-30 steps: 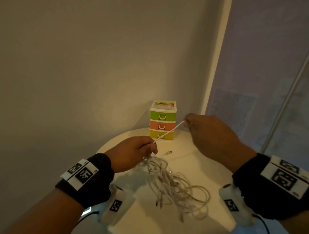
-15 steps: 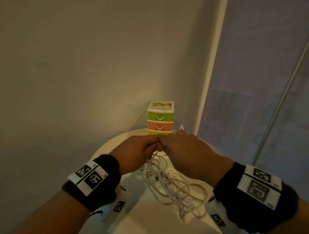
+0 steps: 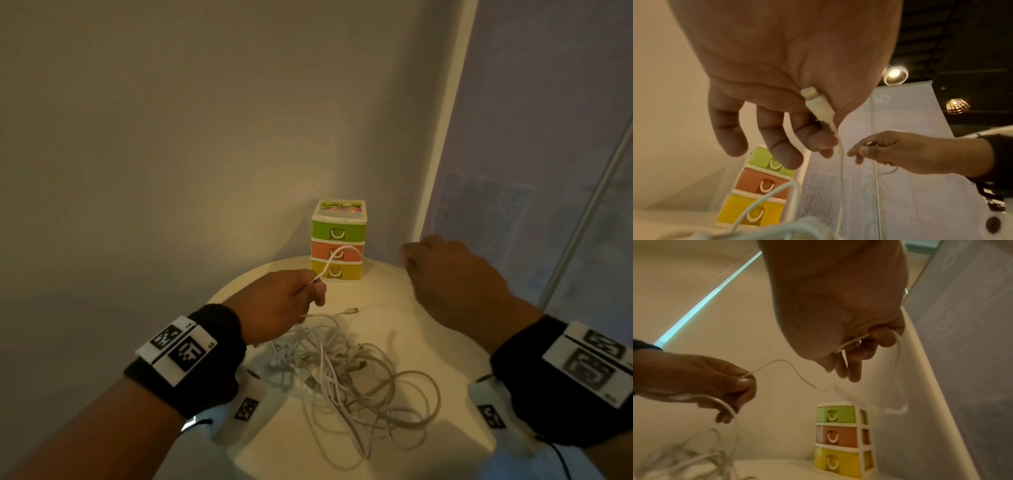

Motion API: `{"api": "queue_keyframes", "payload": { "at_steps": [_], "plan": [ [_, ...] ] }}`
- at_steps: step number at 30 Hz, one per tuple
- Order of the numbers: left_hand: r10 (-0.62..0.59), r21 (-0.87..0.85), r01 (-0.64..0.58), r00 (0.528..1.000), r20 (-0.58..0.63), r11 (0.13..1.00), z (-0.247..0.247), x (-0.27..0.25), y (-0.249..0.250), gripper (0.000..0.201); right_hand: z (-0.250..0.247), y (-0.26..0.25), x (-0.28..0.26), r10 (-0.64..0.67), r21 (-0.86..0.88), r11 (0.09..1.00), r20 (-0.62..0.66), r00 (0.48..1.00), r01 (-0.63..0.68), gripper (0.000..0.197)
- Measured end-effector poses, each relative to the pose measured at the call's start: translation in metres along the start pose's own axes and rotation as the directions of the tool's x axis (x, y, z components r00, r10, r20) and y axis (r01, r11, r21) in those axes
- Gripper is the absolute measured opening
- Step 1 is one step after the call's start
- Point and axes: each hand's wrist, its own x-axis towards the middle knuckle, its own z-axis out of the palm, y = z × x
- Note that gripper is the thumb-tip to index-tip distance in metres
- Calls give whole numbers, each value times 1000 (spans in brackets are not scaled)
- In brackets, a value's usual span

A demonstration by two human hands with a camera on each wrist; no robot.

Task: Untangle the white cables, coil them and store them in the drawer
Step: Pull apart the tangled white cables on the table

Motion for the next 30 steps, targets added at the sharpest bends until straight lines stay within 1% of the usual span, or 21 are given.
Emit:
{"api": "queue_keyframes", "payload": {
  "at_steps": [2, 3, 5, 6, 7, 8, 9, 10, 11, 12, 13, 14, 15, 16, 19, 21, 23, 25, 27, 30],
  "plan": [
    [-8, 100, 6, 1000, 14, 995, -1, 2, 7, 29, 2, -10, -1, -26, 48, 998, -37, 999, 27, 30],
    [-23, 141, 21, 1000, 10, 990, -1, 2, 8, 29, 2, -13, -1, -45, 35, 998, -49, 998, 47, 29],
    [-66, 175, 74, 997, -49, 982, -2, 4, 7, 26, 1, -14, -1, -89, -23, 996, -52, 995, 88, 24],
    [-94, 190, 108, 992, -80, 976, -4, 4, 6, 26, 0, -13, -2, -90, -51, 995, -46, 995, 88, 20],
    [-114, 220, 135, 988, -104, 966, -6, 3, 4, 32, -1, -12, -3, -81, -77, 994, -40, 996, 78, 17],
    [-108, 257, 136, 987, -118, 957, -8, 1, 2, 40, -2, -9, -4, -78, -86, 994, -46, 996, 74, 15],
    [-73, 291, 106, 990, -122, 951, -11, -3, 3, 42, -3, -5, -4, -66, -88, 994, -55, 996, 61, 16],
    [-17, 313, 50, 994, -107, 948, -14, -7, 6, 37, -3, -1, -4, -60, -84, 995, -71, 996, 54, 18],
    [39, 324, -20, 998, -52, 946, -17, -14, 11, 28, -4, 2, -5, -61, -80, 995, -95, 994, 54, 18],
    [75, 345, -85, 996, 41, 935, -19, -20, 18, 18, -2, 4, -7, -83, -79, 994, -133, 988, 73, 14],
    [77, 381, -128, 986, 147, 916, -18, -25, 23, 11, -1, 4, -8, -95, -86, 993, -153, 984, 82, 8],
    [56, 433, -160, 969, 242, 887, -16, -28, 27, 10, 0, 4, -9, -102, -88, 992, -159, 982, 89, 2],
    [24, 492, -179, 952, 305, 852, -11, -31, 29, 12, 0, 3, -9, -98, -82, 993, -146, 984, 87, 6],
    [-7, 544, -186, 943, 334, 818, -6, -32, 28, 16, 2, 3, -8, -109, -74, 992, -133, 985, 100, 9],
    [-72, 673, -177, 943, 324, 719, 11, -31, 18, 33, 1, -2, -6, -154, 14, 988, -106, 982, 157, 11],
    [-57, 726, -188, 953, 298, 662, 16, -28, 13, 30, -2, -9, -6, -202, 122, 970, -60, 978, 208, 16],
    [2, 751, -217, 961, 276, 623, 16, -26, 10, 21, -12, -19, -7, -188, 247, 953, 28, 982, 175, 22],
    [49, 757, -255, 958, 284, 602, 14, -26, 7, 17, -21, -30, -10, -181, 282, 949, 123, 976, 141, 28],
    [76, 758, -286, 951, 300, 586, 13, -27, 3, 15, -24, -37, -11, -211, 309, 938, 143, 967, 159, 33],
    [73, 768, -299, 946, 315, 567, 13, -30, 1, 16, -19, -41, -10, -216, 393, 905, 99, 971, 161, 29]
  ]
}}
